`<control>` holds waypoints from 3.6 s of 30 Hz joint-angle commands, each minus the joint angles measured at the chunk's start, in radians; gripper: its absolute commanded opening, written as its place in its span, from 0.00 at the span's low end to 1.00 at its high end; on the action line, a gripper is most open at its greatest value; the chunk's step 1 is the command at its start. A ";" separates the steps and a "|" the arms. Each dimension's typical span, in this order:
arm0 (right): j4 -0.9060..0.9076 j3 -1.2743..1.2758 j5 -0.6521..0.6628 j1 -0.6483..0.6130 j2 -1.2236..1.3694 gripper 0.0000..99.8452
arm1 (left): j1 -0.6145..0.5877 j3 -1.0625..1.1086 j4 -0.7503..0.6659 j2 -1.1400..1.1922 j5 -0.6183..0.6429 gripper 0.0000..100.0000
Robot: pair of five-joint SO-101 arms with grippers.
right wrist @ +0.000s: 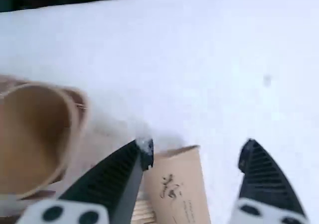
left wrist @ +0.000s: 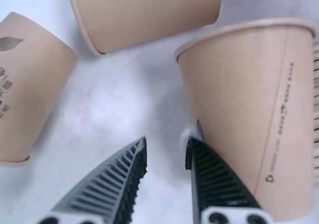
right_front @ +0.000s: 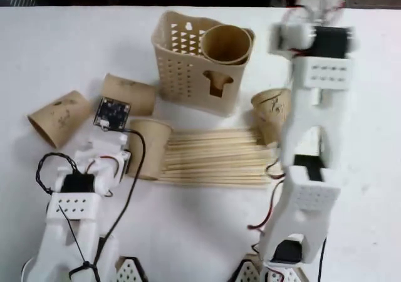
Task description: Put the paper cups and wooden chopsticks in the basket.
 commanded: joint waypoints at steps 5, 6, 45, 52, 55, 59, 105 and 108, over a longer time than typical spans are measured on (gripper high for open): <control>-0.012 0.169 -0.031 0.065 0.045 0.33 | 0.012 -0.006 -0.015 -0.018 0.005 0.15; -0.012 0.164 -0.031 0.056 0.071 0.34 | 0.012 -0.006 -0.015 -0.018 0.005 0.15; -0.025 -0.028 -0.140 -0.065 0.338 0.34 | 0.012 -0.006 -0.014 -0.018 0.005 0.15; 0.002 -0.025 -0.135 -0.018 0.400 0.32 | 0.012 -0.006 -0.012 -0.018 0.005 0.15; 0.004 -0.025 -0.135 0.018 0.400 0.22 | 0.012 -0.006 -0.012 -0.018 0.005 0.15; 0.005 -0.025 -0.126 0.071 0.398 0.07 | 0.012 -0.006 -0.014 -0.018 0.005 0.15; -0.460 0.508 -0.201 -0.303 -0.651 0.02 | 0.012 -0.006 -0.017 -0.018 0.003 0.15; -0.518 0.614 -0.206 -0.311 -0.653 0.02 | 0.010 -0.006 -0.017 -0.018 0.003 0.15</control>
